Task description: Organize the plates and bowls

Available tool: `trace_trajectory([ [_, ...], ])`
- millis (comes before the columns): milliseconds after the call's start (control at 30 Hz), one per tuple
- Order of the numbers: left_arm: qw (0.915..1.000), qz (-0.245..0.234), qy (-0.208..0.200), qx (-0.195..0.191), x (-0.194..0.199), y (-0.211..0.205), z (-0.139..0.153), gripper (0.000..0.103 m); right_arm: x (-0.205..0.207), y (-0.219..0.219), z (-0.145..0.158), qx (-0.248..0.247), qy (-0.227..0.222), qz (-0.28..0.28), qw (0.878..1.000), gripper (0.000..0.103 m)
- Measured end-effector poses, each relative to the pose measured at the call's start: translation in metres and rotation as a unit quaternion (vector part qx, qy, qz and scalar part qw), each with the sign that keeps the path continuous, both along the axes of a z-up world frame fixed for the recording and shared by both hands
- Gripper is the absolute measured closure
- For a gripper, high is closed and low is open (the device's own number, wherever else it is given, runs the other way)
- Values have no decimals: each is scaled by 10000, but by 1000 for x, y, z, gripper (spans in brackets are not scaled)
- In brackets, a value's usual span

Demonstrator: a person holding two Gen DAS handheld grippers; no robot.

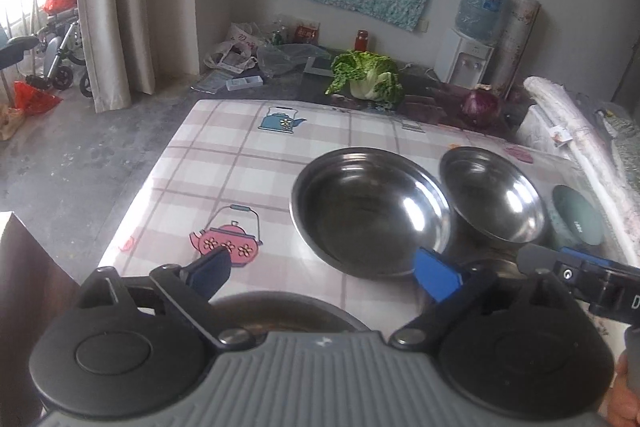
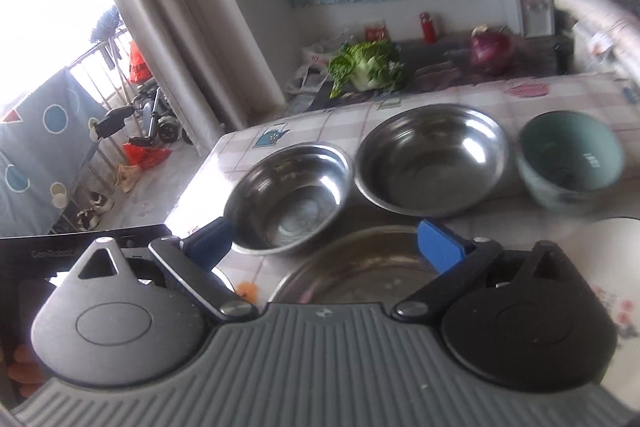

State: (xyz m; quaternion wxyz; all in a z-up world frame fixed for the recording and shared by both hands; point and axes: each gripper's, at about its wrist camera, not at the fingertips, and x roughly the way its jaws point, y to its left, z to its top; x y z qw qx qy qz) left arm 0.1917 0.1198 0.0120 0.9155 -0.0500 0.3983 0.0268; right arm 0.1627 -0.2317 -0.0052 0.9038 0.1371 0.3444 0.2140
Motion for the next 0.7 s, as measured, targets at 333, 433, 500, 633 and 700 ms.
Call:
trace_trajectory([
  [333,9963,17,760,392,84,-3,-47,44,69,48,-46,-438,393,189,9981,63],
  [433,9949,17,911,436,92,-2,-56,55,81,52,-54,-466,525,244,9972,77],
  [500,9935,65,1061,403,94,1,-61,69,86,53,-58,-510,575,284,9966,82],
  [633,9923,199,1186,312,91,13,-67,75,94,57,-61,-546,603,379,9960,90],
  [700,9919,252,1205,312,88,18,-67,75,95,60,-62,-526,603,469,9957,92],
])
